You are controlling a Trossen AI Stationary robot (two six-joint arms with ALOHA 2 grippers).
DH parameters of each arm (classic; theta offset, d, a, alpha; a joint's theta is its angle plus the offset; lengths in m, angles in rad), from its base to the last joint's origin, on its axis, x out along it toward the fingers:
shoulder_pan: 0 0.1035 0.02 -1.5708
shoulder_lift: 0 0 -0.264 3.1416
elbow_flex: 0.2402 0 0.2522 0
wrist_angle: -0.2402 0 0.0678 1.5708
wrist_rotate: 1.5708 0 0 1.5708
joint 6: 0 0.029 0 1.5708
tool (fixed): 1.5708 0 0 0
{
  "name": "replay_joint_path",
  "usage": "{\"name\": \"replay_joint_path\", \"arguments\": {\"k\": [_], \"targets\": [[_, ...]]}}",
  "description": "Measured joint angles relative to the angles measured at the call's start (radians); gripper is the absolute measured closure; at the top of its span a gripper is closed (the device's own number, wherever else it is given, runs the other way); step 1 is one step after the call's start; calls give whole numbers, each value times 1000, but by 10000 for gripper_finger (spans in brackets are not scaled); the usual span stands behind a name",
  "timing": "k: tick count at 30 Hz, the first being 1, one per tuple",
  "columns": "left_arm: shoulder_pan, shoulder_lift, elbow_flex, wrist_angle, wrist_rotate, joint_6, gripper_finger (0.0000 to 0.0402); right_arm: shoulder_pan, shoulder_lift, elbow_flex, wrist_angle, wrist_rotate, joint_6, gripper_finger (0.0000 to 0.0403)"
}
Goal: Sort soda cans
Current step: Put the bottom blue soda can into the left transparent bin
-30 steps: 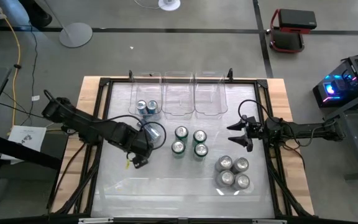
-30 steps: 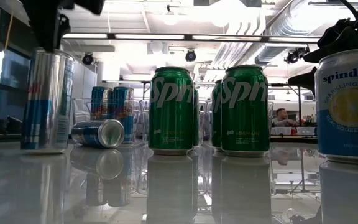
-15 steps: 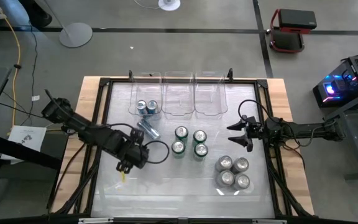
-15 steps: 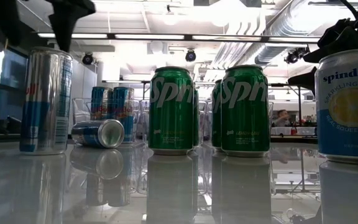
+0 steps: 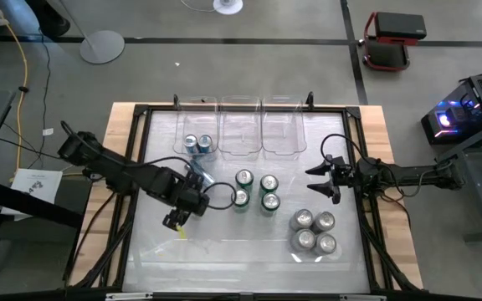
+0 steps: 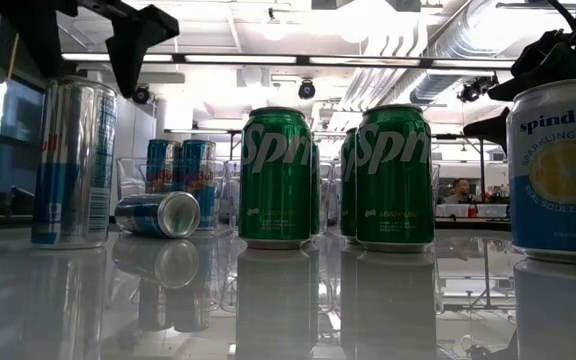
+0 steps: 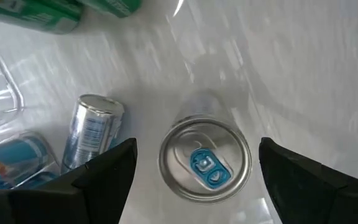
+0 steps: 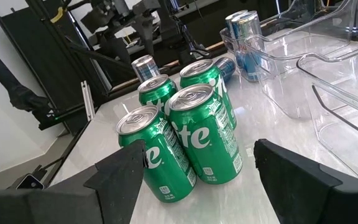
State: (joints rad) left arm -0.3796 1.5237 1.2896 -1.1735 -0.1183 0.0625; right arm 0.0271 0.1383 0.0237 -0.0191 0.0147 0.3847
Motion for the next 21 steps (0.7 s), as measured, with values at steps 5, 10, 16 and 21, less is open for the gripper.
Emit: {"name": "replay_joint_path", "arguments": {"k": [5, 10, 16, 21], "targets": [[-2, 38, 0, -9, 1, 59, 87, 0, 0, 0, 0, 0, 0, 112], [-2, 70, 0, -20, 2, 73, 87, 0, 0, 0, 0, 0, 0, 112], [-2, 97, 0, -36, 5, 46, 90, 0, 0, 0, 0, 0, 0, 112], [4, 111, 0, -37, 32, -17, 118, 0, 0, 0, 0, 0, 0, 112]]}}
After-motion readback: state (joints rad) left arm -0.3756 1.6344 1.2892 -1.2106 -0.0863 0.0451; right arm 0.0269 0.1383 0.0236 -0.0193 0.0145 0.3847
